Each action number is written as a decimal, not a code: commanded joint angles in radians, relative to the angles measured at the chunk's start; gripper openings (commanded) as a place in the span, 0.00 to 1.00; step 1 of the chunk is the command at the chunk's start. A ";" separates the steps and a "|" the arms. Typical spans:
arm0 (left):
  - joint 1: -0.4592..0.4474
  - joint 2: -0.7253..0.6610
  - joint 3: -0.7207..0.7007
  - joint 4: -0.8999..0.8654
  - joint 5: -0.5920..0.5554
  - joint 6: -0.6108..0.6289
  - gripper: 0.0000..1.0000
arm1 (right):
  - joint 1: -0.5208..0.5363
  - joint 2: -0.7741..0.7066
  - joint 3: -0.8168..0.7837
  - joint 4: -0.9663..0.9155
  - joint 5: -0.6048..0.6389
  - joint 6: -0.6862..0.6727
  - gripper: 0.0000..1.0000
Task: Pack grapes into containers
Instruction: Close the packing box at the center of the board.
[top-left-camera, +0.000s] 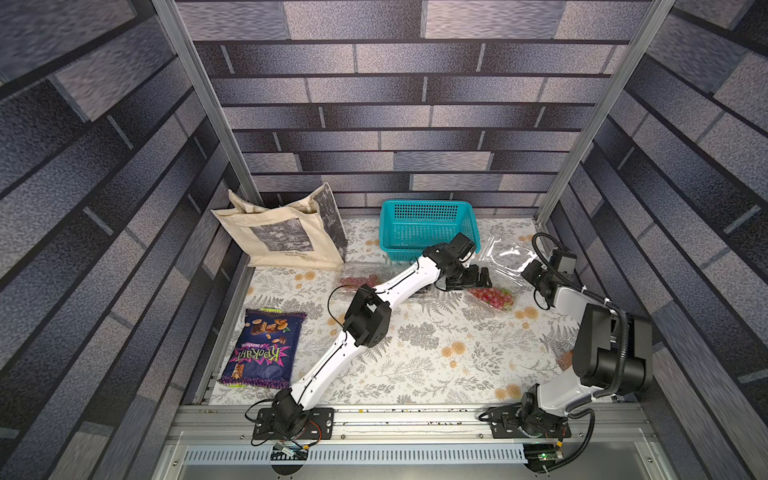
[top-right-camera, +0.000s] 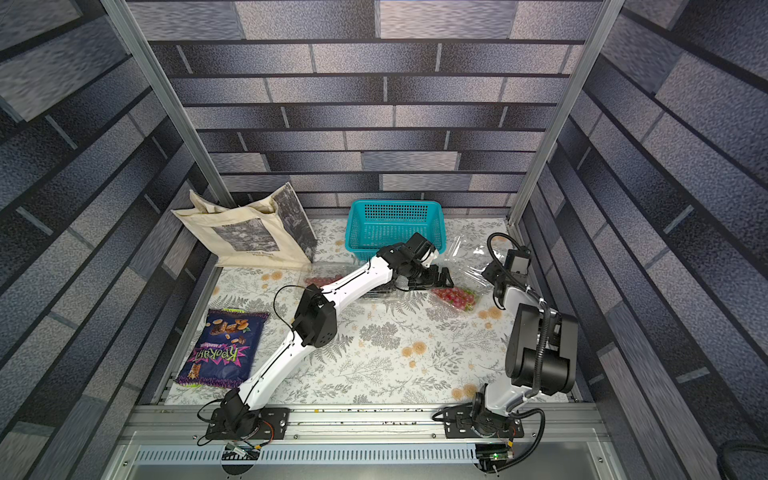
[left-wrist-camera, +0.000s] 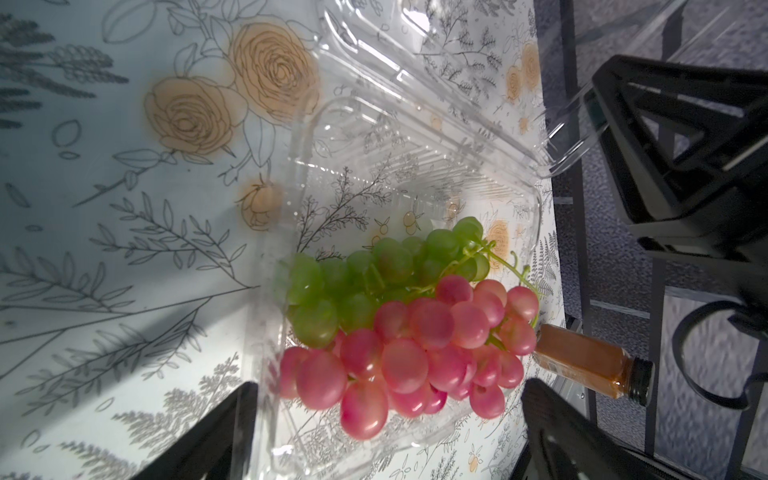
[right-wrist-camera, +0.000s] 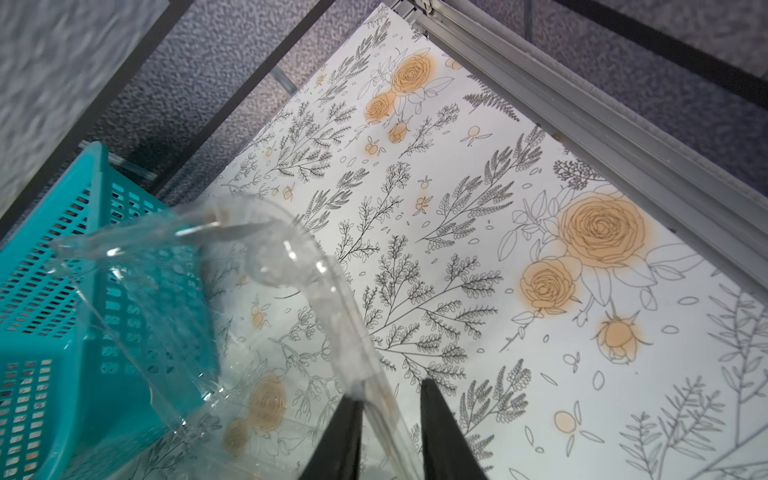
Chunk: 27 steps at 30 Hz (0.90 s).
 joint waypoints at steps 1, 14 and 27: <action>0.007 -0.013 0.015 -0.012 0.002 0.000 1.00 | 0.003 -0.037 -0.027 0.039 -0.043 0.007 0.27; 0.019 -0.029 0.014 -0.012 0.001 0.013 1.00 | 0.016 -0.132 -0.099 0.037 -0.069 -0.008 0.27; 0.036 -0.062 0.015 -0.026 -0.015 0.036 1.00 | 0.053 -0.238 -0.210 0.033 -0.054 -0.031 0.27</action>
